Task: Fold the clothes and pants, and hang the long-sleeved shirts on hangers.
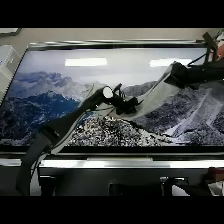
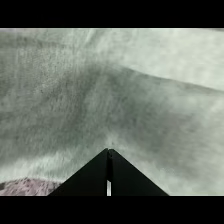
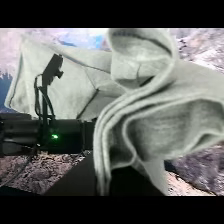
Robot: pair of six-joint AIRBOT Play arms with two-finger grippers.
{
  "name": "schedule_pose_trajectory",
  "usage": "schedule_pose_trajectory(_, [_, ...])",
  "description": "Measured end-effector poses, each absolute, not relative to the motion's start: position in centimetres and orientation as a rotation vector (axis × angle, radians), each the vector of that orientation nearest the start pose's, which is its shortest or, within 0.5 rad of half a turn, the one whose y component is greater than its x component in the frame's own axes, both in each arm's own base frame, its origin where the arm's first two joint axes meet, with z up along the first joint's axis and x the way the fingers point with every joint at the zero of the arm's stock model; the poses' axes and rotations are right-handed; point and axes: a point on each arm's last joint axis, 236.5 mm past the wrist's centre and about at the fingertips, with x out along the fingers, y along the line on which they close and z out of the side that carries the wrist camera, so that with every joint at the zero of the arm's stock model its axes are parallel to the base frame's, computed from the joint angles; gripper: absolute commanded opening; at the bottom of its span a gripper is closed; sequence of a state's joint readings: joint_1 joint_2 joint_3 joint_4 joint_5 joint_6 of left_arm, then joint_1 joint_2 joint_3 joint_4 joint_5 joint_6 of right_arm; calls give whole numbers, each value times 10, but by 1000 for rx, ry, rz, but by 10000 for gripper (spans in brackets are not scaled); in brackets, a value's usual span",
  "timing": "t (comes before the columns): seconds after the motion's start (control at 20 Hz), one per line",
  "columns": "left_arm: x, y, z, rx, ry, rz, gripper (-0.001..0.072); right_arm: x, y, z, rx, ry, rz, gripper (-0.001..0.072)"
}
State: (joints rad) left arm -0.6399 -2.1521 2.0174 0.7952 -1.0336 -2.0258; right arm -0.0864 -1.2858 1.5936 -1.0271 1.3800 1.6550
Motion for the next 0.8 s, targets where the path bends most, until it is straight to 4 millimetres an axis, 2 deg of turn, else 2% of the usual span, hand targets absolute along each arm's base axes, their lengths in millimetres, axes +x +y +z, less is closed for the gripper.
schedule_pose_trajectory(0.1, [427,-435,-23,-651,1490,-564,14,424,110,179,509,1032,339,29])
schedule_pose_trajectory(0.2, [456,-372,10,-578,1419,-505,15,435,141,174,527,1019,374,29])
schedule_pose_trajectory(0.3, [482,-296,47,-516,1336,-417,15,446,181,166,553,1008,415,28])
schedule_pose_trajectory(0.4, [498,-220,88,-497,1248,-326,16,456,225,153,585,1001,456,28])
schedule_pose_trajectory(0.5, [503,-150,122,-507,1175,-231,15,464,268,137,625,995,491,28])
schedule_pose_trajectory(0.6, [501,-97,148,-526,1119,-154,16,470,308,119,676,994,517,28])
schedule_pose_trajectory(0.7, [496,-57,164,-545,1080,-87,15,475,340,98,725,999,529,28])
schedule_pose_trajectory(0.8, [492,-31,171,-558,1063,-46,16,478,365,80,774,1002,530,28])
